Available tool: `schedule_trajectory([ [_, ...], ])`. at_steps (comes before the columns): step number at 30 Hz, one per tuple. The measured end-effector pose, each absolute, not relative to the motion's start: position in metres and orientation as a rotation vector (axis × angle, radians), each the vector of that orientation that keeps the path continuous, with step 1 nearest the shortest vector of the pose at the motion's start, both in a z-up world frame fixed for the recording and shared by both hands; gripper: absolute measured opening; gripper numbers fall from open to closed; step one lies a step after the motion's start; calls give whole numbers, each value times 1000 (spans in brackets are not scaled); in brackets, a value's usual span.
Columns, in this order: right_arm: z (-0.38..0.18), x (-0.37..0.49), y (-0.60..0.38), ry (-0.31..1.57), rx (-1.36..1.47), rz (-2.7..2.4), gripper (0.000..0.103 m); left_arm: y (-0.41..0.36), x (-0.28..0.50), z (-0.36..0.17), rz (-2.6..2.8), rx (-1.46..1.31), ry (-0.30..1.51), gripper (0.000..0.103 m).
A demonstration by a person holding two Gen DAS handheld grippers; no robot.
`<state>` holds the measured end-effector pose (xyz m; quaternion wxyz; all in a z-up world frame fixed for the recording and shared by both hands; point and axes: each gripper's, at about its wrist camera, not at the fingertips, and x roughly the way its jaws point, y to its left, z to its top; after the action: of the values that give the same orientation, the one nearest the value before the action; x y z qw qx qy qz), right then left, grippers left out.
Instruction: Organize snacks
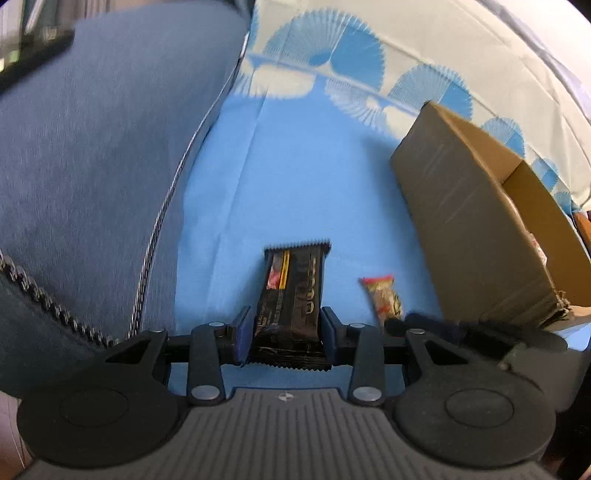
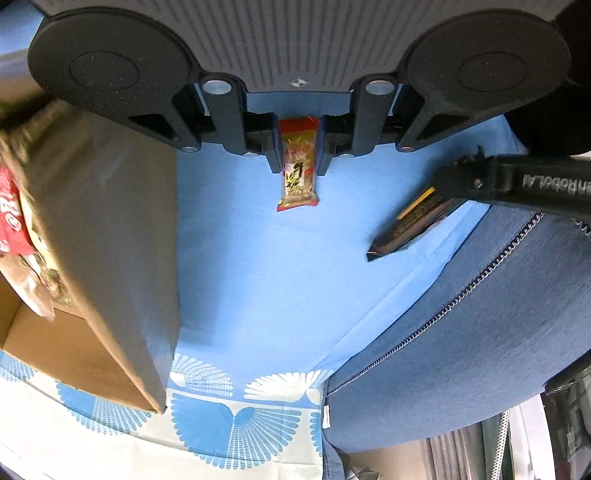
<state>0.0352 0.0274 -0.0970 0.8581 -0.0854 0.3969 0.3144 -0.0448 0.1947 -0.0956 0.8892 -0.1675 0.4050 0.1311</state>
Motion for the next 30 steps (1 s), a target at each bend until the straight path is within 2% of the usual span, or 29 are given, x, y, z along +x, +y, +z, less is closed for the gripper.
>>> schedule_trajectory([
  [3,-96,32,19,857,-168,666,19,189,-41,-105,261,-329,890,43],
  [7,-96,30,14,850,-168,669,19,186,-39,-106,275,-306,886,63],
  [18,-95,27,16,800,-152,658,32,196,-45,-108,269,-375,889,63],
  [30,-92,28,23,779,-151,645,36,198,-45,-109,266,-383,892,67],
])
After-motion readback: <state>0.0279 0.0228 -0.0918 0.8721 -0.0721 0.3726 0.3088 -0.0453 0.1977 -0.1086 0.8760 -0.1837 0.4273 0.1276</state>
